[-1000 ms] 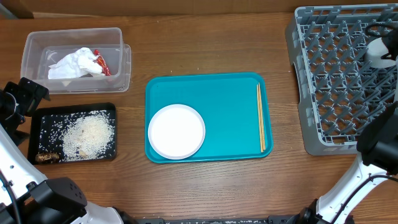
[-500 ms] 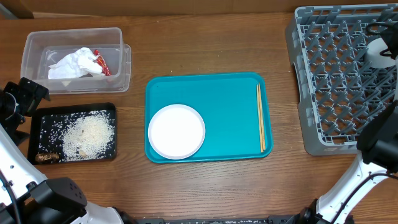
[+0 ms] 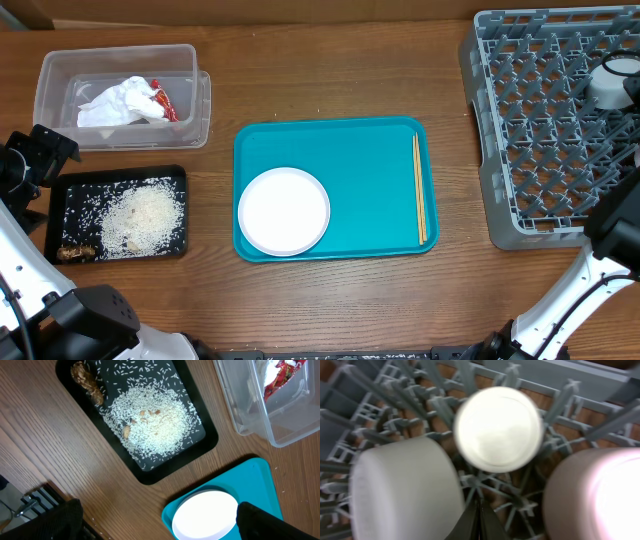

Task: Sort waste into correct bins and load items into the dishwasher
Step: 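Lower the bowl into the rack slots beside the cups, then open the right gripper and lift it off the bowl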

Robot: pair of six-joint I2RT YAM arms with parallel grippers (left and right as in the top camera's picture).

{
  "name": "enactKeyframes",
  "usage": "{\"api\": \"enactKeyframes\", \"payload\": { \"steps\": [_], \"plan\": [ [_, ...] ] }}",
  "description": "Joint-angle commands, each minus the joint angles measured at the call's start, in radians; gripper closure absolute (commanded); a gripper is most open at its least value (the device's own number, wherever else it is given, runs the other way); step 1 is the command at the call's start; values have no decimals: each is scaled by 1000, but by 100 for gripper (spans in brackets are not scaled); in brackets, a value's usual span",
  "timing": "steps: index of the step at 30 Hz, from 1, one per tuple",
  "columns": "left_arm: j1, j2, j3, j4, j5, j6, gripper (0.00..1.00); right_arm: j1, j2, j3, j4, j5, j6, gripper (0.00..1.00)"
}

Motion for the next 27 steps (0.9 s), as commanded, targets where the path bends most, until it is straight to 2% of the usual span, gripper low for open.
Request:
{"api": "enactKeyframes", "payload": {
  "steps": [1,11,21,27],
  "plan": [
    [-8,-3,-5,0,-7,-17,0,-21,-4,7,-19,23,6,96],
    [-8,-3,-5,0,-7,-17,0,-5,-86,6,153,-398,-82,96],
    [-8,-3,-5,0,-7,-17,0,37,47,6,192,-315,-77,96],
    [-8,-3,-5,0,-7,-17,0,27,43,16,148,-124,-55,96]
  ]
}}
